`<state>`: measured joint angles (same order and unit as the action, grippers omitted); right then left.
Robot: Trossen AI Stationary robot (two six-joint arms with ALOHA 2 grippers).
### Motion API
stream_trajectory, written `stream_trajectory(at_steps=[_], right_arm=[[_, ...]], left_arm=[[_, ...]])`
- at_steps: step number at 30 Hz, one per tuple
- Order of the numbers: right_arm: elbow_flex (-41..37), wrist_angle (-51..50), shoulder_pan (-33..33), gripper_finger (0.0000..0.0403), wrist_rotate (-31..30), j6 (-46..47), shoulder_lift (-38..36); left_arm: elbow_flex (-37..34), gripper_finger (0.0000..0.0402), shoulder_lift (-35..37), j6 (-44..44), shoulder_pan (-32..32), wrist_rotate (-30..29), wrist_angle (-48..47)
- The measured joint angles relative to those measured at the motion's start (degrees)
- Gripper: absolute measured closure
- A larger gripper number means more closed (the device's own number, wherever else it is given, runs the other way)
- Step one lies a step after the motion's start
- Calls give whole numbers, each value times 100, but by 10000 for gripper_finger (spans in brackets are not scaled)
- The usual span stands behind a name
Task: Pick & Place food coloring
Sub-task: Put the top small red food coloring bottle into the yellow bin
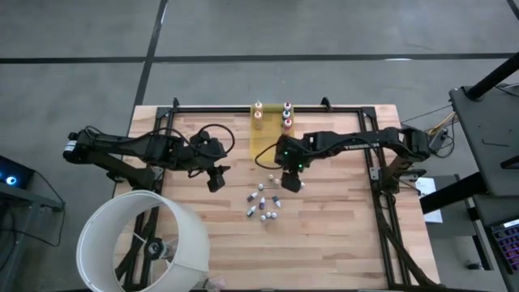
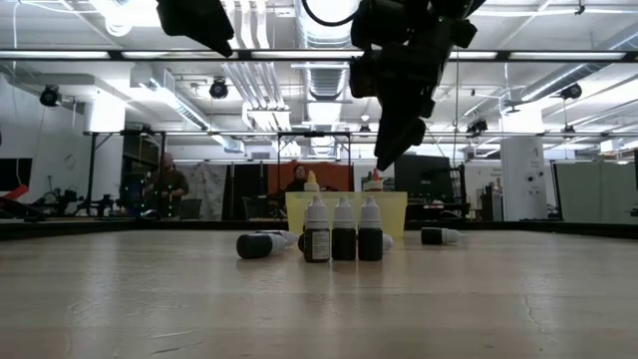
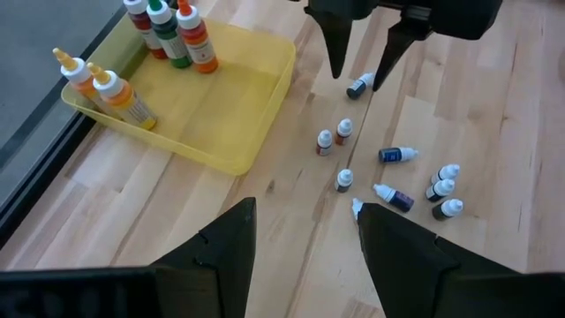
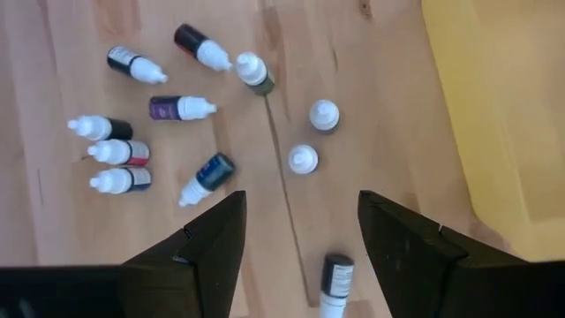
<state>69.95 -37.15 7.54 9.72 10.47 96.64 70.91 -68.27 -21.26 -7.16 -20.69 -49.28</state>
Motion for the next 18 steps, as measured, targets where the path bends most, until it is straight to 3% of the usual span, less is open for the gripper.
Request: stream_trajectory(at_steps=[18], right_arm=[[11, 413, 1, 193, -17, 157, 662]], left_arm=[[0, 229, 0, -12, 0, -18, 87]])
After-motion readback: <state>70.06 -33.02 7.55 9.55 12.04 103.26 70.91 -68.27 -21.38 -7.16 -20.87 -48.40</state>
